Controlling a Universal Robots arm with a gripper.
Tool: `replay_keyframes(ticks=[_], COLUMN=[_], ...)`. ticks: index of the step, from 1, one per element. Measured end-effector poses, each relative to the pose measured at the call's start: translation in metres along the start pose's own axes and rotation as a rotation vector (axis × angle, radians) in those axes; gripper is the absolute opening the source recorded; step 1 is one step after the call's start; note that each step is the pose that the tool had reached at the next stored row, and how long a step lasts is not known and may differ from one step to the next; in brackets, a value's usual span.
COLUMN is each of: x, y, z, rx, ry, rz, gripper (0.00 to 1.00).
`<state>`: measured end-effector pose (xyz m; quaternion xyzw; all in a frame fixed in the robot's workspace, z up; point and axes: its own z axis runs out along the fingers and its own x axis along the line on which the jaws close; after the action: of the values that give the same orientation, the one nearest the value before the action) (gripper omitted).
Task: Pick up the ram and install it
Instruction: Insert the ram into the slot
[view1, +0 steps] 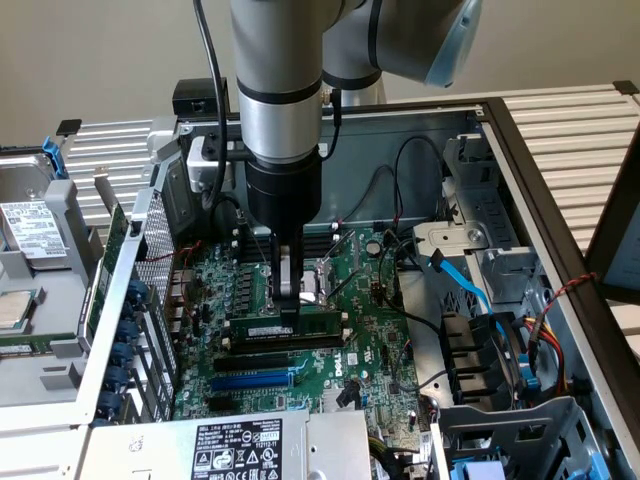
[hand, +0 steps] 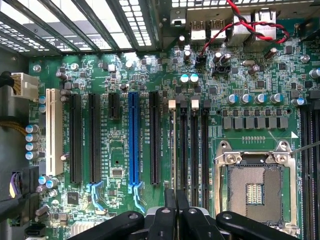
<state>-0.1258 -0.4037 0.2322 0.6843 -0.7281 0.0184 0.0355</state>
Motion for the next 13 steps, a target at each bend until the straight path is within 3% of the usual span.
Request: replay_keyframes(ticks=[13], x=[0.0000], y=[0.0010], z=[0.0014], rx=[0.0013], ry=[0.0000], rz=[0.000], gripper=[0.12])
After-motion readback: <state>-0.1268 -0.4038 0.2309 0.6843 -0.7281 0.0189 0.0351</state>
